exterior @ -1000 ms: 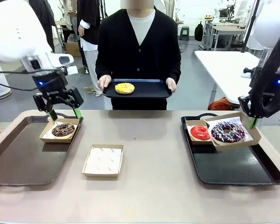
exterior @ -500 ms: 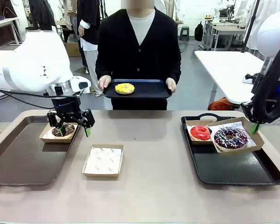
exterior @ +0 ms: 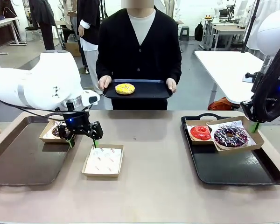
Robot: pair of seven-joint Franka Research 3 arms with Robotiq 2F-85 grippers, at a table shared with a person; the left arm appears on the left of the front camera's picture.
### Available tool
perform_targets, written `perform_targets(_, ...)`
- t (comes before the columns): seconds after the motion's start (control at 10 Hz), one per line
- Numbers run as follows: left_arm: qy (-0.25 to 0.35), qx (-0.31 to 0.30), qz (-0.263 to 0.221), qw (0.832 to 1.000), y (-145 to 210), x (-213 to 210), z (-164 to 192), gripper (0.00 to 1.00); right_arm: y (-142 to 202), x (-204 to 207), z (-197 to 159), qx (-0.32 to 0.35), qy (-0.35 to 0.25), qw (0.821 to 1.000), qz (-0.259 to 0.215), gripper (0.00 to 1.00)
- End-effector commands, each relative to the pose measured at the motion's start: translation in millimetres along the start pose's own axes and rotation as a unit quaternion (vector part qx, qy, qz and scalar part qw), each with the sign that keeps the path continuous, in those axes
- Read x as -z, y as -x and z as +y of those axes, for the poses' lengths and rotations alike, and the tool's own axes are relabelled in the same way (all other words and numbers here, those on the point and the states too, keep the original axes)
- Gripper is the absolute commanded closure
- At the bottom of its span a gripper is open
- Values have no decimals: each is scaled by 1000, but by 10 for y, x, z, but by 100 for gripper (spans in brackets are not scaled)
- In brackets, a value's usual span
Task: Individually package the donuts and arrange them on the tray.
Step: Place the picked Paper togo box on the Handle tray while simultaneously picking up another Paper togo box from the table with the other hand.
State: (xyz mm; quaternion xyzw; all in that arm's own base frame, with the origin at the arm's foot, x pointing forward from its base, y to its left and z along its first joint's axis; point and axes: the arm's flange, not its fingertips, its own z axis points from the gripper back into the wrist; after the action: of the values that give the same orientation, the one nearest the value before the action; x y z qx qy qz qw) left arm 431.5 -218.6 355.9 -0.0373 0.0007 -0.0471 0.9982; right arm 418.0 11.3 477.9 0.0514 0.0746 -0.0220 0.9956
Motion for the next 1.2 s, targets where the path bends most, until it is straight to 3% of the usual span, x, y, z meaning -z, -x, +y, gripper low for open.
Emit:
perform_targets(0.0,-16,-21,-4,1000,9,146,-19,0,9,-27,32,6,0,1000,2,99)
perform_targets(1.1,0,-4,5,1000,3,88,9,0,0,0,0,0,0,1000,0,99)
